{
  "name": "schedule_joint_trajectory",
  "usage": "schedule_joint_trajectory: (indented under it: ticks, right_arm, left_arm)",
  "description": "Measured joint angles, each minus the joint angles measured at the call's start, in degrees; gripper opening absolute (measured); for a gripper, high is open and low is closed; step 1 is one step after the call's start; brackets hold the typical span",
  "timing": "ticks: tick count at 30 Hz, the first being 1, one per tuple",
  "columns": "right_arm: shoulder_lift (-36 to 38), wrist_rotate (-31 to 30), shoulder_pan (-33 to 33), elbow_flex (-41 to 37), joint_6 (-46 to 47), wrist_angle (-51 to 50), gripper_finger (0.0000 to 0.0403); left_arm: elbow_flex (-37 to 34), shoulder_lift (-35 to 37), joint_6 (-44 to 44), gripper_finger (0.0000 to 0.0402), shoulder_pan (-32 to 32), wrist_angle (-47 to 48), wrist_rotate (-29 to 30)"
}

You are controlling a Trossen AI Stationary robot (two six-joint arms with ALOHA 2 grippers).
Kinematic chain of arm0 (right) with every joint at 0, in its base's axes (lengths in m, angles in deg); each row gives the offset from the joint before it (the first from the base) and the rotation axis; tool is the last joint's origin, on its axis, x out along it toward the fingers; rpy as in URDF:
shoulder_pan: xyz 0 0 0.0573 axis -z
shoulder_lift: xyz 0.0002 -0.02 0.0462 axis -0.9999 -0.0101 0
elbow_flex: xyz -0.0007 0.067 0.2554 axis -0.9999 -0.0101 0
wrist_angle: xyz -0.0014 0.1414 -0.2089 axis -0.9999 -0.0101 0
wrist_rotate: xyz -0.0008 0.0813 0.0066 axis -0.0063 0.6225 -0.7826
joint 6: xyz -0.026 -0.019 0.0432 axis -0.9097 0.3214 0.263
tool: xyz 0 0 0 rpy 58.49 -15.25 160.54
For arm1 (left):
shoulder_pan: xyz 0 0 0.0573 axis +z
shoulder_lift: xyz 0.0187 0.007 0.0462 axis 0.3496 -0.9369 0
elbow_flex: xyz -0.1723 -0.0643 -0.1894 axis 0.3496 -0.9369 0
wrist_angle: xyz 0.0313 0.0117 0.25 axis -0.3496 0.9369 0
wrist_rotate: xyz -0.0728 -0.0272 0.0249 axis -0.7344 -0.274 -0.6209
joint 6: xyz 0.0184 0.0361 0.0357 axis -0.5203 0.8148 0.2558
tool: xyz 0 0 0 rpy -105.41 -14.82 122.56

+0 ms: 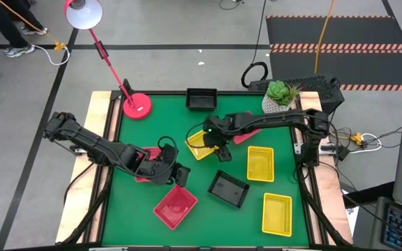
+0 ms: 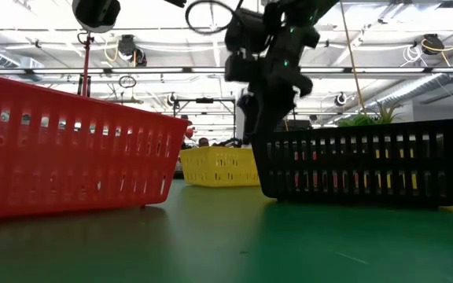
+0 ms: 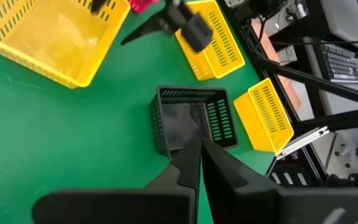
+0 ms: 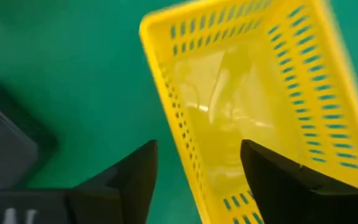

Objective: Stack baskets by color
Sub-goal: Stack the top left yellow bin on the top right yellow bin

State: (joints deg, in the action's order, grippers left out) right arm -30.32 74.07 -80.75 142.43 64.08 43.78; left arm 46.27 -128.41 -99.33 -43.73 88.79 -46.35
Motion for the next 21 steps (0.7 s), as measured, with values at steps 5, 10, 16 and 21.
schedule_joint_trajectory:
  ticks: [5, 10, 16, 21]
  right_arm:
    - [-2.93, -0.1, -0.11, 0.0, -3.25, 1.01, 0.0174]
    - [-4.02, -0.23, -0.11, -0.02, -4.06, 1.55, 0.011]
    - [-3.57, -0.39, -0.38, 0.0, -4.83, 1.54, 0.0011]
    - [-1.06, -0.61, -1.87, -0.01, -4.7, 1.46, 0.0014]
  left_arm:
    - [0.0, -0.02, -0.32, 0.0017, 0.04, 0.37, 1.1]
    - [0.0, -0.04, -0.55, 0.0017, 0.02, 0.96, 1.11]
    - [0.0, -0.04, -0.34, 0.0017, 0.3, 1.77, 1.5]
    - [0.0, -0.07, -0.31, 0.0017, 0.52, 2.29, 1.56]
